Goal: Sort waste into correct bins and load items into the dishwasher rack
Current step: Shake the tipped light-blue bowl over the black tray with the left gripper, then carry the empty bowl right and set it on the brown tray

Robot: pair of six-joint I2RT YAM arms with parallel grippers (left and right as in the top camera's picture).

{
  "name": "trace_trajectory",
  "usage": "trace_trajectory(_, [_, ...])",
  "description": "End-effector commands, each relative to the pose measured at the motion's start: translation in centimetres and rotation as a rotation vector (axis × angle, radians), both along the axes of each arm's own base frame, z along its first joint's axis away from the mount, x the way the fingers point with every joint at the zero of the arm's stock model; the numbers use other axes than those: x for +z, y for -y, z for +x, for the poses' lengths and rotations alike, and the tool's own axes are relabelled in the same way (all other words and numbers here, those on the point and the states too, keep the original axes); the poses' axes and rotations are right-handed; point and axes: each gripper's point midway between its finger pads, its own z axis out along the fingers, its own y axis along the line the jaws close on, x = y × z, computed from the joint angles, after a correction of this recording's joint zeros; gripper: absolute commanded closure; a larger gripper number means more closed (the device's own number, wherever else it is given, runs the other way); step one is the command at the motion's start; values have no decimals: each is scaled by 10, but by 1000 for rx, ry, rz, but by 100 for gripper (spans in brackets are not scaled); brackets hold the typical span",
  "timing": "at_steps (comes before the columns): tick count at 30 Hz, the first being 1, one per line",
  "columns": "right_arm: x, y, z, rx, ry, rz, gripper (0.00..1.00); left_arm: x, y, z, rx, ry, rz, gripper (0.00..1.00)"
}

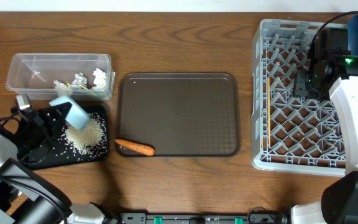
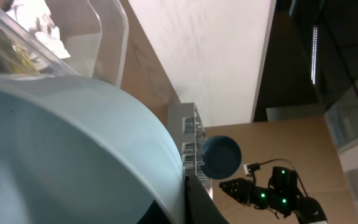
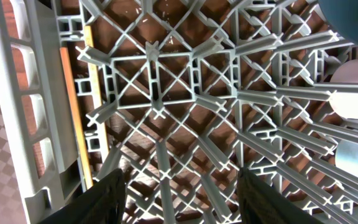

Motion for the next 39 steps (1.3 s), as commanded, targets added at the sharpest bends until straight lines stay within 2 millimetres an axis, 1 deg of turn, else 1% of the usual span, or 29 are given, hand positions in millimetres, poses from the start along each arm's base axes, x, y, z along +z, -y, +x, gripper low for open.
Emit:
trace_trajectory(1, [8, 5, -2, -1, 19, -16, 43, 9, 1, -3, 5, 48, -40, 94])
trace_trajectory(3, [8, 5, -1, -1, 19, -16, 43, 11, 7, -4, -9, 50, -19, 94])
trace_trajectory(6, [8, 5, -1, -1, 21, -16, 43, 11, 22, -5, -50, 11, 52, 94])
trace_trajectory(10, [8, 5, -1, -1, 20, -16, 43, 24, 48, -6, -116, 2, 201, 94])
trace_trajectory(13, [8, 5, -1, -1, 21, -16, 43, 35, 63, -4, -132, -47, 328, 94])
trace_trajectory(15, [9, 5, 0, -1, 24, -16, 43, 47, 75, 1, -133, -49, 392, 94])
trace_trajectory(17, [9, 5, 0, -1, 26, -15, 43, 55, 87, 10, -136, -49, 413, 94])
trace_trajectory(20, [10, 5, 3, 0, 37, -16, 42, 64, 117, 28, -176, -24, 416, 94])
trace_trajectory(22, [10, 5, 4, -1, 42, -16, 43, 60, 136, 35, -196, -39, 454, 94])
trace_trajectory(25, [10, 4, 3, 0, 39, -12, 43, 45, 165, 43, -207, -73, 579, 94])
trace_trajectory(29, [10, 4, 3, 0, 39, -12, 42, 30, 194, 50, -192, -89, 744, 94])
trace_trajectory(31, [10, 4, 3, 1, 39, -12, 41, 23, 204, 56, -160, -94, 823, 94])
trace_trajectory(33, [10, 4, 3, 1, 39, -11, 41, 17, 221, 63, -156, -69, 890, 94])
trace_trajectory(36, [9, 2, 3, 5, 39, -2, 41, 10, 256, 70, -205, -9, 911, 94])
trace_trajectory(39, [9, 2, 3, 5, 38, -1, 41, -5, 287, 77, -252, 31, 919, 94])
